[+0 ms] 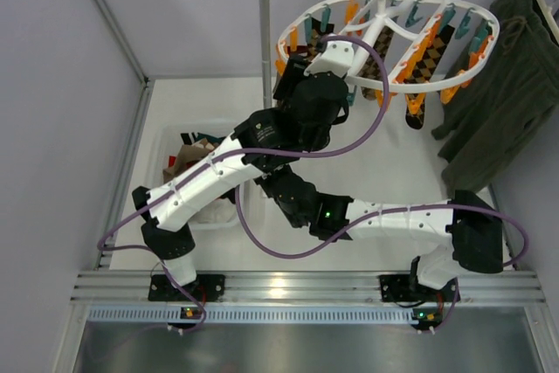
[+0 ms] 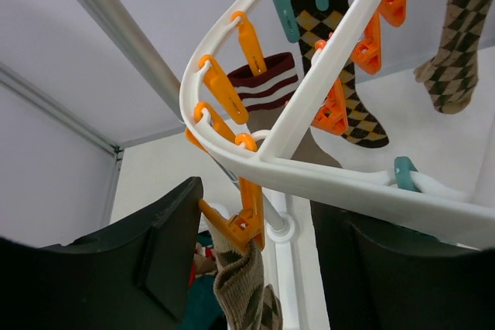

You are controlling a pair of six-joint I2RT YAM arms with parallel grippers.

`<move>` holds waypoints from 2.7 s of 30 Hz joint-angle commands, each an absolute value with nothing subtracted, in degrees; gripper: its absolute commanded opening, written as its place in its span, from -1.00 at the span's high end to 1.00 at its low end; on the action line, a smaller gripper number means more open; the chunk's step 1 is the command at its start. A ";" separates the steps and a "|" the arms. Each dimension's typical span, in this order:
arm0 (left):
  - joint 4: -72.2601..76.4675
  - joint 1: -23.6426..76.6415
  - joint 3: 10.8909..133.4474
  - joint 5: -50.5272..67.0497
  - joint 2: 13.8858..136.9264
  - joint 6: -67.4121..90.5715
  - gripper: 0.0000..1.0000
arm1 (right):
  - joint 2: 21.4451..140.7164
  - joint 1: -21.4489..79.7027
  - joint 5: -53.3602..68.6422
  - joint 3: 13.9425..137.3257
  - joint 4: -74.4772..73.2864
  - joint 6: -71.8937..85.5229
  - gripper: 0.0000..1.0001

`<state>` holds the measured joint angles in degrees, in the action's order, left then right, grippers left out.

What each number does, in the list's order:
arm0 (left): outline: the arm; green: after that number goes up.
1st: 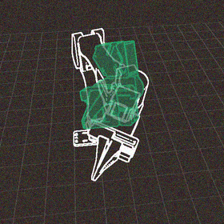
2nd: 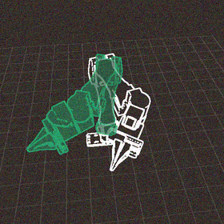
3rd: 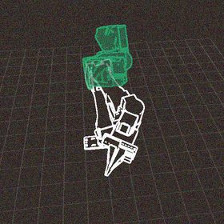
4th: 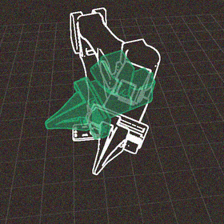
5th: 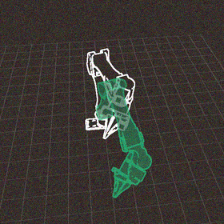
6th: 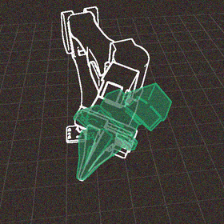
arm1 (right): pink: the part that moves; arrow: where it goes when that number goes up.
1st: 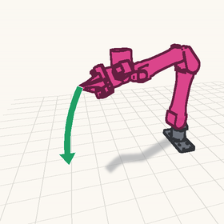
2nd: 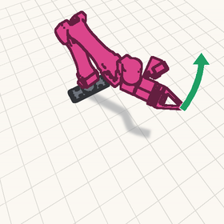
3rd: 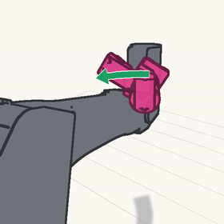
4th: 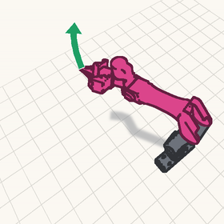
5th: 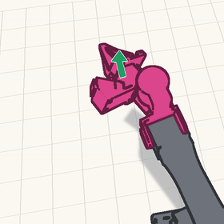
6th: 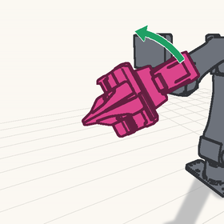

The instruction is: Remove the socks clipped to the hanger

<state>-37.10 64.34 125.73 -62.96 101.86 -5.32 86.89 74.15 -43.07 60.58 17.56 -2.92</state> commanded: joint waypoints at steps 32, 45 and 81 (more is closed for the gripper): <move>-34.10 60.12 126.21 -63.28 104.06 -4.92 0.26 | 80.69 77.08 -39.11 56.52 19.77 -2.20 1.00; -34.19 59.94 127.09 -60.65 104.06 -4.57 1.00 | 76.91 77.69 -40.25 48.98 20.74 -0.35 1.00; -40.24 59.41 75.06 -71.82 48.97 16.96 -0.97 | 82.86 69.87 -11.10 65.45 8.01 1.76 1.00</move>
<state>-37.87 59.64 76.66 -71.59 52.34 12.95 77.34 70.87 -19.44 57.63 12.14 4.21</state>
